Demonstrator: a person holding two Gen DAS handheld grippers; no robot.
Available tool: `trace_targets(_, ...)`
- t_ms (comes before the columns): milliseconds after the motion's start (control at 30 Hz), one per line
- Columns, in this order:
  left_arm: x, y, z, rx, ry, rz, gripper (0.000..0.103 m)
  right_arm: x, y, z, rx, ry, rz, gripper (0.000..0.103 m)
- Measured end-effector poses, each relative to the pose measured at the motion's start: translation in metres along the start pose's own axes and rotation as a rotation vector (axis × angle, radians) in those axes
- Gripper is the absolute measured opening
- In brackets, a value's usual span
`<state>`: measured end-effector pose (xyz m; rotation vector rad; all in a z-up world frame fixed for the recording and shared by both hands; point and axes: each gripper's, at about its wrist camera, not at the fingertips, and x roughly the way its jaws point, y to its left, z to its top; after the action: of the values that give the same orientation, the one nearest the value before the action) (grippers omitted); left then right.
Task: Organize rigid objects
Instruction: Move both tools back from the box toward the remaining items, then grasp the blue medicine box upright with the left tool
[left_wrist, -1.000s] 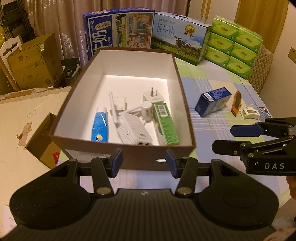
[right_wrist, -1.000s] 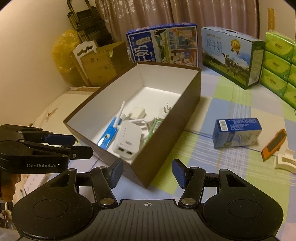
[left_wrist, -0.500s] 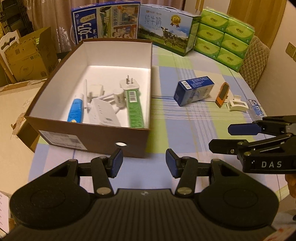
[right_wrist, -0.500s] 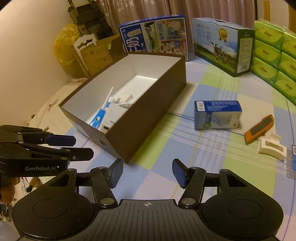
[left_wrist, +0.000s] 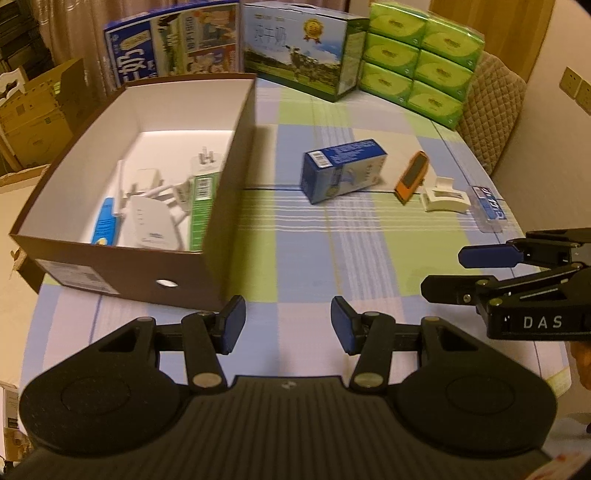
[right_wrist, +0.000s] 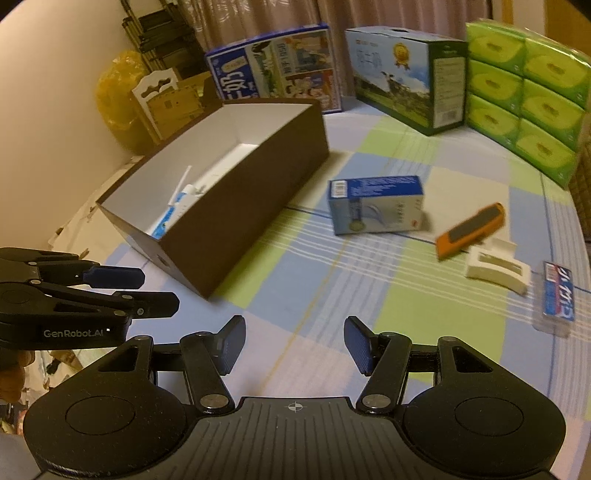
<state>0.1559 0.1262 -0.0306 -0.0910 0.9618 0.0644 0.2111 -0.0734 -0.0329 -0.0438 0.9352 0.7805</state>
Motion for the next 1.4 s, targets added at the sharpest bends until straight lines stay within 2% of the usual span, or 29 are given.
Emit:
trace_targets(600, 0.055, -0.062, 0.034, 0.187, 0.021, -0.099, 0.052, -0.034, -0.098, -0.022, 0.204, -0.023, -0.136, 0.056)
trace_targets(1033, 0.099, -0.07, 0.089, 0.367, -0.002, -0.142, 0.055, -0.039, -0.158, -0.025, 0.357, -0.045, -0.256, 0.056)
trace_targets(1400, 0.156, -0.073, 0.143, 0.554, -0.009, -0.154, 0.057, -0.043, -0.198, -0.027, 0.477, -0.046, -0.354, 0.056)
